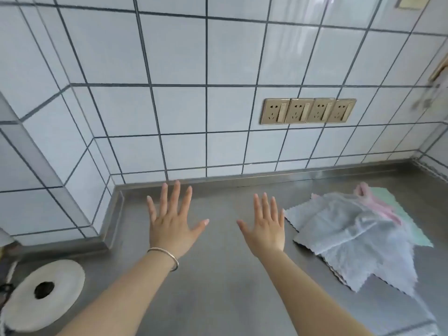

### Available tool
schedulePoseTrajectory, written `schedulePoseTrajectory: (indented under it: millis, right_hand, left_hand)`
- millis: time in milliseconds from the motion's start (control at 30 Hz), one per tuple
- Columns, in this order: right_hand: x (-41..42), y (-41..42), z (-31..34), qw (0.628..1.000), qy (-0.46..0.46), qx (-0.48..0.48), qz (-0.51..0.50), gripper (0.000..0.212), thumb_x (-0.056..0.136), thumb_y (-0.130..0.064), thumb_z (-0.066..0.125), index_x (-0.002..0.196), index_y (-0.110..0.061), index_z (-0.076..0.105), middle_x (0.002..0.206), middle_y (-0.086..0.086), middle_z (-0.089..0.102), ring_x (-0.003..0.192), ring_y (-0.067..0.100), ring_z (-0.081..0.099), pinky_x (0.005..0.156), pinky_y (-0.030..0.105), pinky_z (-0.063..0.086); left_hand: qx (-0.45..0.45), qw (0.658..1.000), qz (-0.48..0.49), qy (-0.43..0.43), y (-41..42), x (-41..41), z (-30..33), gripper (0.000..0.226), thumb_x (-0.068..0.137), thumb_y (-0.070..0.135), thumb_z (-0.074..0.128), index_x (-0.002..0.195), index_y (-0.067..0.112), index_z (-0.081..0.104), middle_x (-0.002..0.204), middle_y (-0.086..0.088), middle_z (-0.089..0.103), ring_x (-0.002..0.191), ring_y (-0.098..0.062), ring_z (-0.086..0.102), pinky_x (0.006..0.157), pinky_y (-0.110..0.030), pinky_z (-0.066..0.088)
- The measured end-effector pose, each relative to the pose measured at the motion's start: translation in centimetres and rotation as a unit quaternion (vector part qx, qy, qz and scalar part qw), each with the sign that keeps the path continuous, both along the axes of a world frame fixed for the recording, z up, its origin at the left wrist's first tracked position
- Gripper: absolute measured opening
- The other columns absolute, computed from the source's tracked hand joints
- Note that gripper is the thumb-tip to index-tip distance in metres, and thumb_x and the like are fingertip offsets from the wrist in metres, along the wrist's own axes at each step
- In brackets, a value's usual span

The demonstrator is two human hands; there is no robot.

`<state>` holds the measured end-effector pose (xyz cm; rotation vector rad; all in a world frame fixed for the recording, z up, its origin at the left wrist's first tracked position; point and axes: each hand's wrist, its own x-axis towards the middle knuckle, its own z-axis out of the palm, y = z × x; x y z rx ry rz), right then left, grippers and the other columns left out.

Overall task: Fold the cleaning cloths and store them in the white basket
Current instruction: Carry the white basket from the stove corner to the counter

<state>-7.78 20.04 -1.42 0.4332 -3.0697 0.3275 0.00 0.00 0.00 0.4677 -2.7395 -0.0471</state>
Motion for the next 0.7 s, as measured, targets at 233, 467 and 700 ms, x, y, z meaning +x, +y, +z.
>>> schedulePoseTrajectory:
  millis: [233,467,700]
  right_hand:
    - [7.2,-0.1,-1.9,0.983,-0.02,-0.008,-0.184,0.08,0.084,-0.067,0.015,0.148,-0.025,-0.008,0.158,-0.002,-0.008,0.145,0.019,-0.012,0.118,0.041,-0.007]
    - [19.3,5.3,-0.9,0.93,-0.005,-0.013,-0.368,0.073,0.093,-0.056,0.029,0.149,-0.026,-0.006,0.158,-0.003,-0.006,0.145,0.019,-0.014,0.118,0.04,-0.008]
    - [34.9,12.1,0.7,0.84,0.019,-0.008,-0.543,0.07,0.094,-0.054,0.03,0.15,-0.026,-0.001,0.158,-0.003,-0.004,0.145,0.019,-0.013,0.117,0.039,-0.009]
  left_hand:
    - [-0.037,0.978,-0.193,-0.071,-2.2,-0.1,-1.5,0.083,0.073,0.074,0.03,0.139,0.023,0.039,0.149,-0.006,0.035,0.141,-0.028,0.012,0.111,-0.051,-0.01]
    - [-0.05,0.909,-0.403,-0.098,6.2,3.1,-2.2,0.081,0.075,0.074,0.026,0.134,0.023,0.047,0.141,-0.007,0.048,0.136,-0.028,0.022,0.111,-0.052,-0.004]
    - [-0.046,0.81,-0.576,-0.096,18.7,11.4,-1.4,0.084,0.079,0.076,0.012,0.133,0.022,0.048,0.138,-0.007,0.051,0.135,-0.028,0.024,0.112,-0.049,-0.012]
